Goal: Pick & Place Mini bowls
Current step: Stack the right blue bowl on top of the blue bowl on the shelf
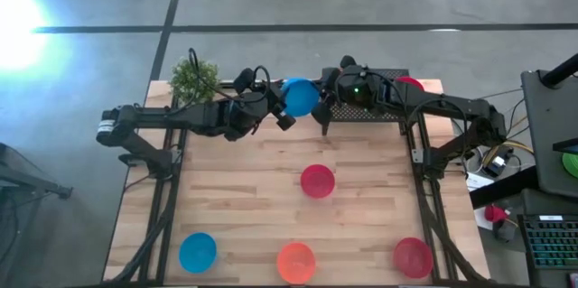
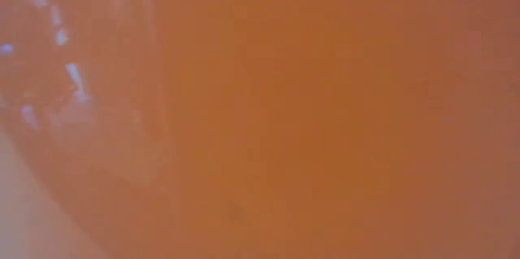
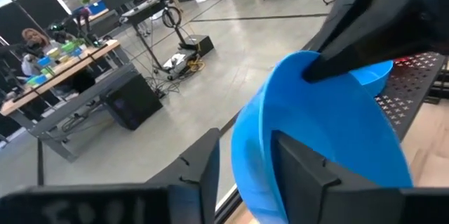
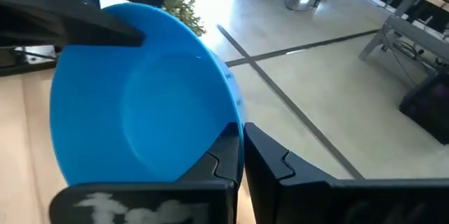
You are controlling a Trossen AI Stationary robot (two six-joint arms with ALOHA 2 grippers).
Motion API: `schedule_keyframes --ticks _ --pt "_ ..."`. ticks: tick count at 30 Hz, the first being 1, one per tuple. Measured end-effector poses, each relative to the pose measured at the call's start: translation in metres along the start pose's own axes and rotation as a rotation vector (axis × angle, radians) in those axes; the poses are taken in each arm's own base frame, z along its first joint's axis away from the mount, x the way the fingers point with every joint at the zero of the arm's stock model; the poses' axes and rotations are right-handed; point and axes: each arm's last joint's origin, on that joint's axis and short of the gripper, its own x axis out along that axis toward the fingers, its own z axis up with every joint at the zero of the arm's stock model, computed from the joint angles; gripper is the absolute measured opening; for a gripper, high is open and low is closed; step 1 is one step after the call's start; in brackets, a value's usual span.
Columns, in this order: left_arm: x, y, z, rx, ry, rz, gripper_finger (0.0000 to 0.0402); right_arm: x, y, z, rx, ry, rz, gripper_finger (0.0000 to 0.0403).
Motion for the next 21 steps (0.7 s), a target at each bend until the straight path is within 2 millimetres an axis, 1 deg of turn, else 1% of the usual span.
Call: schedule_keyframes --ticks 4,12,16,21 --pt "0.0 0.0 -0.001 -0.007 0.004 -0.006 0.014 0.004 -0.013 -0.002 0.01 0.021 -0.044 0.0009" --pt "0.0 0.0 -0.001 -0.016 0.006 -0.005 0.0142 0.011 -0.046 -0.015 0.021 0.156 -0.141 0.0009" --pt "0.0 0.0 -0.002 -0.016 0.006 -0.005 0.0142 0.005 -0.067 -0.019 0.091 0.242 -0.179 0.001" --pt "0.0 -0.001 -0.003 -0.012 0.01 -0.006 0.0142 -0.013 -0.099 -0.015 0.203 0.347 -0.237 0.001"
